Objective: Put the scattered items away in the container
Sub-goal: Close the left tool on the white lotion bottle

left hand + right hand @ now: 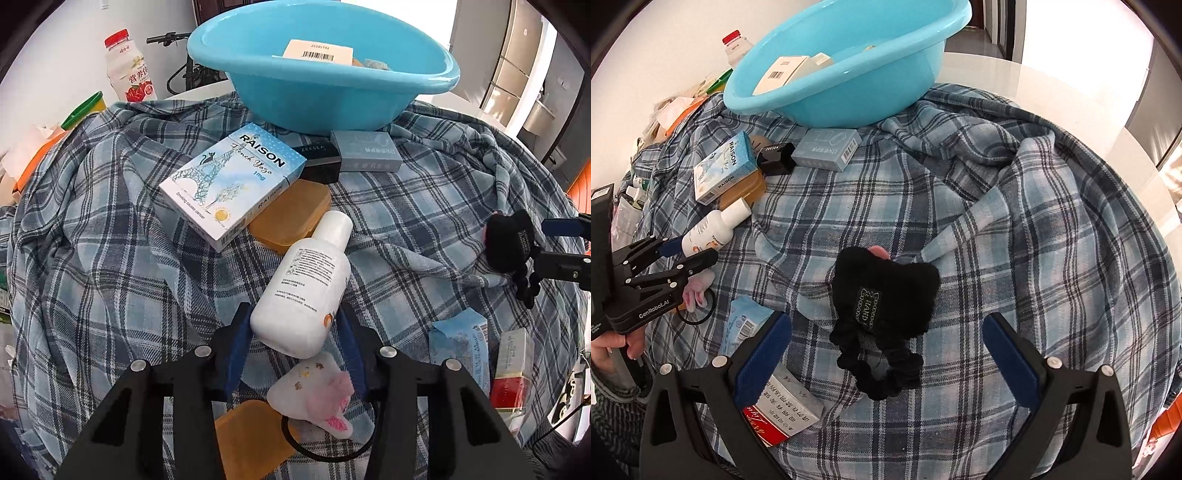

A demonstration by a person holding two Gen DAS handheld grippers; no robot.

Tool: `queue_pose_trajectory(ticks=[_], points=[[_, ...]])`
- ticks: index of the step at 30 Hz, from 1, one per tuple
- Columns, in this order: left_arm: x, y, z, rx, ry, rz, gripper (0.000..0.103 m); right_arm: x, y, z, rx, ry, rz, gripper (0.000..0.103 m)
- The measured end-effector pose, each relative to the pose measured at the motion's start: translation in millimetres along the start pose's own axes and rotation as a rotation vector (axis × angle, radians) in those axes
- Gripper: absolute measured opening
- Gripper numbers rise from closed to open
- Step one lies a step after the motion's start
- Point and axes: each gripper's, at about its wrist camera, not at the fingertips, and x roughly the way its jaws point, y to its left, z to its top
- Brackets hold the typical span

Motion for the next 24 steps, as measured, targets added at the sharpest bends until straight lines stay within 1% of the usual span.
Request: queue_pose_trajectory(ticks=[3, 8, 10, 11, 12, 15, 20, 21, 22, 23, 24], points=[[-6, 1, -1, -0.015, 0.001, -0.006, 0.048, 2, -1, 0, 0.011, 0.002, 0.013, 0.103], [0, -8, -5, 0.028, 0.033, -0.005, 0.048, 5, 2, -2, 0.002, 0.015, 0.029, 0.102], [3, -13, -7, 0.049, 0.036, 0.015, 0.061, 5, 3, -3, -0.001, 0.016, 0.029, 0.103], [3, -15, -7, 0.058, 0.027, 0.021, 0.074, 5, 2, -4, -0.001, 0.016, 0.030, 0.102], [3, -16, -7, 0.064, 0.012, 0.025, 0.078, 4, 2, -4, -0.001, 0.016, 0.029, 0.102], [3, -15, -1, 0.074, -0.005, 0.024, 0.079, 2, -1, -5, 0.004, 0.012, 0.022, 0.102], [11, -8, 10, 0.088, 0.022, -0.038, 0.079, 1, -6, -4, 0.025, 0.011, 0.024, 0.102], [13, -8, 10, 0.089, 0.029, -0.046, 0.074, 1, -6, -5, 0.028, 0.011, 0.025, 0.103], [14, -8, 10, 0.093, 0.034, -0.042, 0.067, 0, -6, -5, 0.029, 0.012, 0.026, 0.103], [15, -8, 10, 0.099, 0.042, -0.034, 0.047, 0, -7, -5, 0.029, 0.013, 0.025, 0.103], [16, -8, 9, 0.096, 0.048, -0.036, 0.046, 1, -7, -6, 0.031, 0.015, 0.026, 0.102]])
